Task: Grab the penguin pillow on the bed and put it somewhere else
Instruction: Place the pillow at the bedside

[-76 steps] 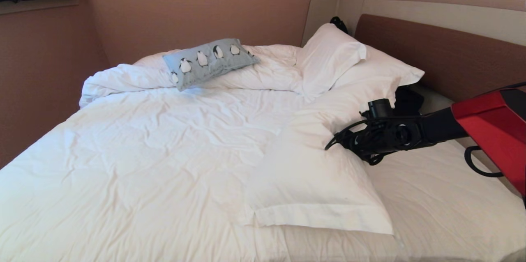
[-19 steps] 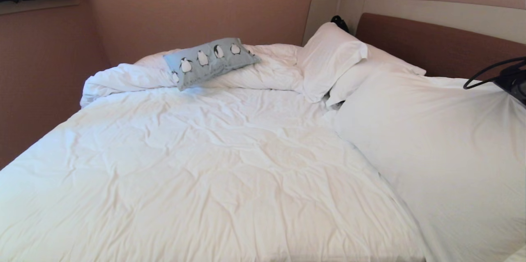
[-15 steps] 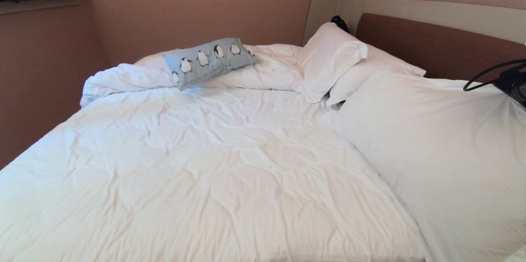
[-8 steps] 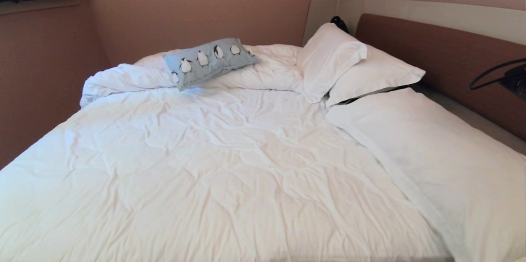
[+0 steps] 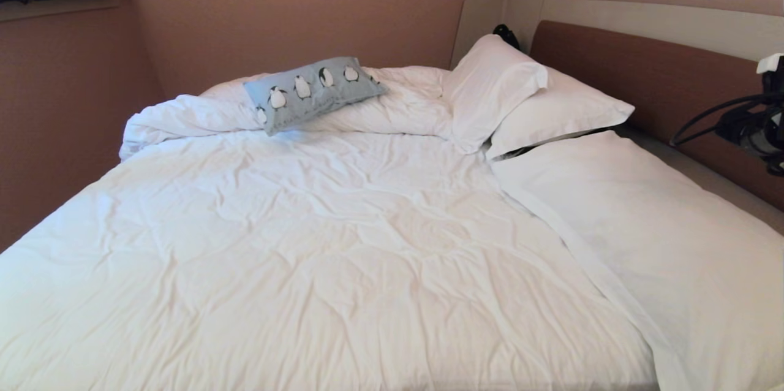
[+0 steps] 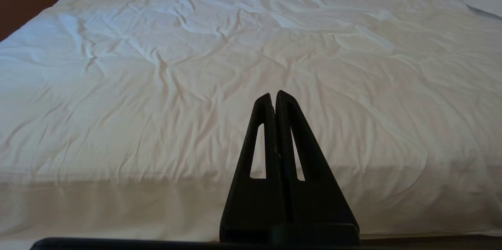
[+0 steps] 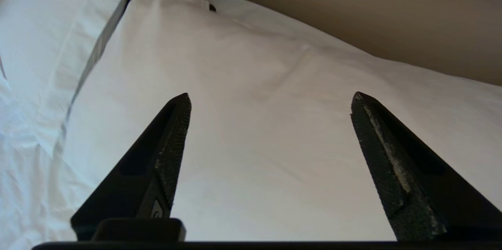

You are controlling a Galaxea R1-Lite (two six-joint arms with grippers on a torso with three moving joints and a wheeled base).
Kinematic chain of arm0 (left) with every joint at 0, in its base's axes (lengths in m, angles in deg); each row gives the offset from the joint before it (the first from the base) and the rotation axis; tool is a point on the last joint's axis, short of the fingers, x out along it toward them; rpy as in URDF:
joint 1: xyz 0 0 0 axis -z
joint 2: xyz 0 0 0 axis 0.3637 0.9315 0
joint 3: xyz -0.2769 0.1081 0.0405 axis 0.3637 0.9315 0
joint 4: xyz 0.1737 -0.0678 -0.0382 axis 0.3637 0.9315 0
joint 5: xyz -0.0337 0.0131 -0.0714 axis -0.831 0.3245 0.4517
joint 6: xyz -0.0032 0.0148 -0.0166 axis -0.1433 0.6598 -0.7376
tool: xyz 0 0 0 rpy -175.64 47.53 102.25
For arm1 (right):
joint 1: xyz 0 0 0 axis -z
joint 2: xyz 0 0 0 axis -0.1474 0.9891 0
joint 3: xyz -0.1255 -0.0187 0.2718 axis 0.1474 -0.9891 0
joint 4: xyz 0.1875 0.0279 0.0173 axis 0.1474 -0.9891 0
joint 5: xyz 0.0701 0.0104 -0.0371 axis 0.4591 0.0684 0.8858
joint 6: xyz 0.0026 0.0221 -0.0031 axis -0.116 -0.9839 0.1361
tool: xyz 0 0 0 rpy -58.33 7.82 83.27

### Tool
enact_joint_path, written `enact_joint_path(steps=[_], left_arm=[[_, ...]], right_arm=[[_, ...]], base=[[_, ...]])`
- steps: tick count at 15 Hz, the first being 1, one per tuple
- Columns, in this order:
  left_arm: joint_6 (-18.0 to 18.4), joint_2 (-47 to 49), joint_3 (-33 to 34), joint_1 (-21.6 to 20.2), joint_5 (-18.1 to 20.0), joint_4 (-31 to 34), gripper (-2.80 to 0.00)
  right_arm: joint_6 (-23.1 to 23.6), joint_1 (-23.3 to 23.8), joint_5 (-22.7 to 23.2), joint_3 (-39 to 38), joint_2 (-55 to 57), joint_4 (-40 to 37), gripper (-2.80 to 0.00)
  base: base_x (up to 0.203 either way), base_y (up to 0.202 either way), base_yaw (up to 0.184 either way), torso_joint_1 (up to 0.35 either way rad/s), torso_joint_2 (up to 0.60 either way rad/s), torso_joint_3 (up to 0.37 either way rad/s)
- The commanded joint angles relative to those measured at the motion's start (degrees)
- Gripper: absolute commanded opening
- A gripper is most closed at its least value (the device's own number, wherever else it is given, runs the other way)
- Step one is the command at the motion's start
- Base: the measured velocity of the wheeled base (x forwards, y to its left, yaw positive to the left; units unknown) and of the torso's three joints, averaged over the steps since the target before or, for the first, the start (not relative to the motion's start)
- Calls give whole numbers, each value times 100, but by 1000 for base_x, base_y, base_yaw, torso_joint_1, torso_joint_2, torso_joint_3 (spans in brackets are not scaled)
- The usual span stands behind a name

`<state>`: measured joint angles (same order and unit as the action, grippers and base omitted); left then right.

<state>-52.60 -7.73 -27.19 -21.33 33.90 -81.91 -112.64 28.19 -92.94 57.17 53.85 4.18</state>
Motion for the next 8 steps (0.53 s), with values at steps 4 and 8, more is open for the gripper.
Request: enact_joint_path(steps=[4,8], left_arm=[[-3,-1,0,0,-2,0,-280],[-3,6,0,0,-2,0,-280]], right_arm=[[501,-724,-73,-950,-345,825,-280],[1125,-1312,-135,-1661,-298,1662,-280]], base=[[0,0,0,0,0,0],[0,0,0,0,0,0]])
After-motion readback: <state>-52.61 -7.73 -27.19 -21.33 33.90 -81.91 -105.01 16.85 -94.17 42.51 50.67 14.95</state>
